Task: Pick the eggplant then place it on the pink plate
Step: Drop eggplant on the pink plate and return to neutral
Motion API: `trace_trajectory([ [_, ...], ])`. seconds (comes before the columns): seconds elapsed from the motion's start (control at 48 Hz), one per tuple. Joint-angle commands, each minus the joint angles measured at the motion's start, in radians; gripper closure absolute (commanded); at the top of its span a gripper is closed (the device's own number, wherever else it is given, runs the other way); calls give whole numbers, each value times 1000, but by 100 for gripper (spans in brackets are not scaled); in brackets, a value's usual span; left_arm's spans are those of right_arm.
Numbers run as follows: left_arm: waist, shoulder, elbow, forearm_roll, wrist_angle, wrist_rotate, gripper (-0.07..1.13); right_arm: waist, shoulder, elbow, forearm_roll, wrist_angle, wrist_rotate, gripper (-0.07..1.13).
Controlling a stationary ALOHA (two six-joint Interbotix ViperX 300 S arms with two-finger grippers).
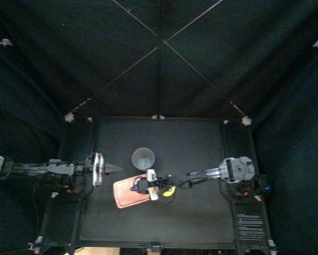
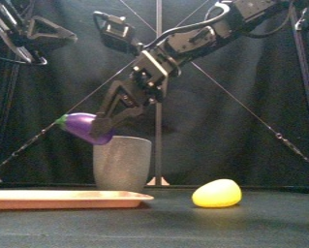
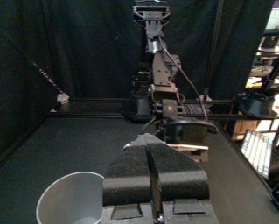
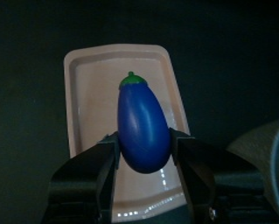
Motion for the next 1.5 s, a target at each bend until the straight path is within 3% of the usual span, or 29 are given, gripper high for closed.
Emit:
trace_trajectory([
  [0.021, 3, 0, -14, 2, -3, 0, 107, 2, 0, -55, -2, -18, 0, 24],
  [0.188, 2, -3, -12, 2, -3, 0, 107, 2, -5, -44, 2, -20, 9, 9],
  [0.5, 3, -3, -12, 2, -2, 0, 107, -20, -184, 49, 3, -61, 8, 9],
  [0.938, 5, -6, -8, 2, 0, 2, 107, -94, -658, 454, 60, -454, 8, 9],
  [1.5, 17, -9, -2, 2, -2, 2, 107, -120, -1322, 890, 133, -437, 11, 9],
])
